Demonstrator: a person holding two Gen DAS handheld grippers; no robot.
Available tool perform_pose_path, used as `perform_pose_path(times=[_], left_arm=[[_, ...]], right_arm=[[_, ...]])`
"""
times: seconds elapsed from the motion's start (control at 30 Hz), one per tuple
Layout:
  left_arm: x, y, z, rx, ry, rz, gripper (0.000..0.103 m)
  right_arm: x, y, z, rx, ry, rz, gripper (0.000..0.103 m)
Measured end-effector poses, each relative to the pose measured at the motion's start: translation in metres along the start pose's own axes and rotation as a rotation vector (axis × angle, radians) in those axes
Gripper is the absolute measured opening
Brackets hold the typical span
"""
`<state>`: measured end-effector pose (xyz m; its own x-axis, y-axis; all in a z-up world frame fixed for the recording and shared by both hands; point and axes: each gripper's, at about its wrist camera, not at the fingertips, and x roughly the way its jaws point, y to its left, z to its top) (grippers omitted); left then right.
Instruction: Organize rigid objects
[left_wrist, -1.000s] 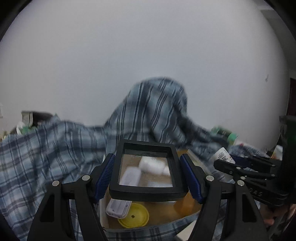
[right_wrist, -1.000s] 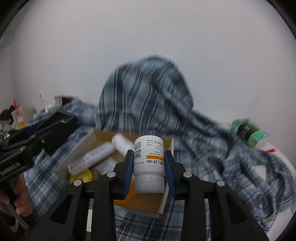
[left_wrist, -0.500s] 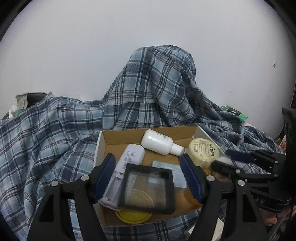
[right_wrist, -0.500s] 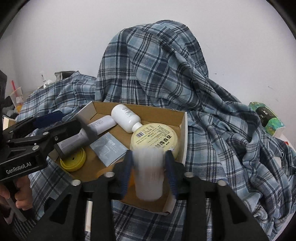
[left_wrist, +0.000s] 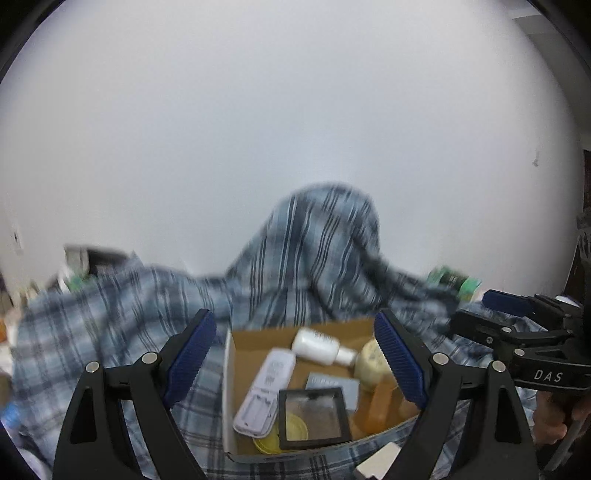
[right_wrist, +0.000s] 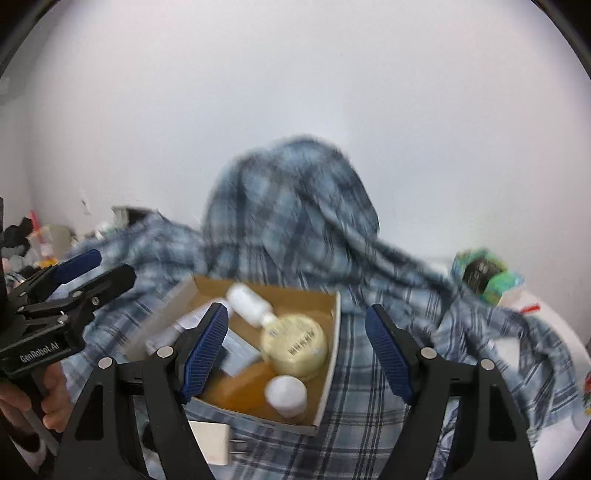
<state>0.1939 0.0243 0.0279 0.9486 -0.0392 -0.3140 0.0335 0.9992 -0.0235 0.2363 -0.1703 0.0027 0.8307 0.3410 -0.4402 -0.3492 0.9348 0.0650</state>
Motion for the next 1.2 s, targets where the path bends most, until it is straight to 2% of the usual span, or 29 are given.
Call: perform_pose_path(times=[0.17,0.3,0.47,0.53,0.63,0.73,0.87,0.93,0.97,1.2], left_arm=[[-0.055,-0.009,0.012,-0.012,-0.081,-0.033,0.089],[-0.092,-0.016,0.004,-0.017,-0.125,-0.042,0.089],[-0.111,-0.015,-0.016,-0.006,-0.144,-0.040,0.091],[-0.115,-0.016,-0.026,0.016,-0.176,-0.020,0.103],[-0.115,-0.015,-0.040,0.019,-0.194,-0.025,0.103],[-0.110,-0.012,-0.048,0.006,-0.174,-0.033,0.103],[-0.100,-0.007,-0.061,-0.024,-0.143,-0.036,0.103],[-0.095,-0.007,-0.065,-0.027,-0.116,-0.038,0.103],[-0.095,-0.006,-0.065,-0.032,-0.115,-0.039,0.103],[-0.096,-0.001,-0.066,-0.066,-0.125,-0.033,0.103]], right_arm=[[-0.047,0.016,0.014,-0.003,-0.089,0.031,0.076],[-0.072,0.028,0.009,0.008,-0.100,0.065,0.076],[-0.091,0.038,-0.009,0.012,-0.097,0.081,0.076],[-0.094,0.040,-0.017,0.004,-0.098,0.076,0.076],[-0.093,0.043,-0.031,-0.033,-0.101,0.047,0.076],[-0.089,0.045,-0.042,-0.057,-0.113,0.022,0.077],[-0.083,0.043,-0.053,-0.073,-0.131,0.005,0.087],[-0.079,0.041,-0.059,-0.075,-0.140,-0.014,0.095],[-0.078,0.040,-0.062,-0.077,-0.144,-0.019,0.103],[-0.070,0.027,-0.064,-0.024,-0.122,-0.035,0.103]])
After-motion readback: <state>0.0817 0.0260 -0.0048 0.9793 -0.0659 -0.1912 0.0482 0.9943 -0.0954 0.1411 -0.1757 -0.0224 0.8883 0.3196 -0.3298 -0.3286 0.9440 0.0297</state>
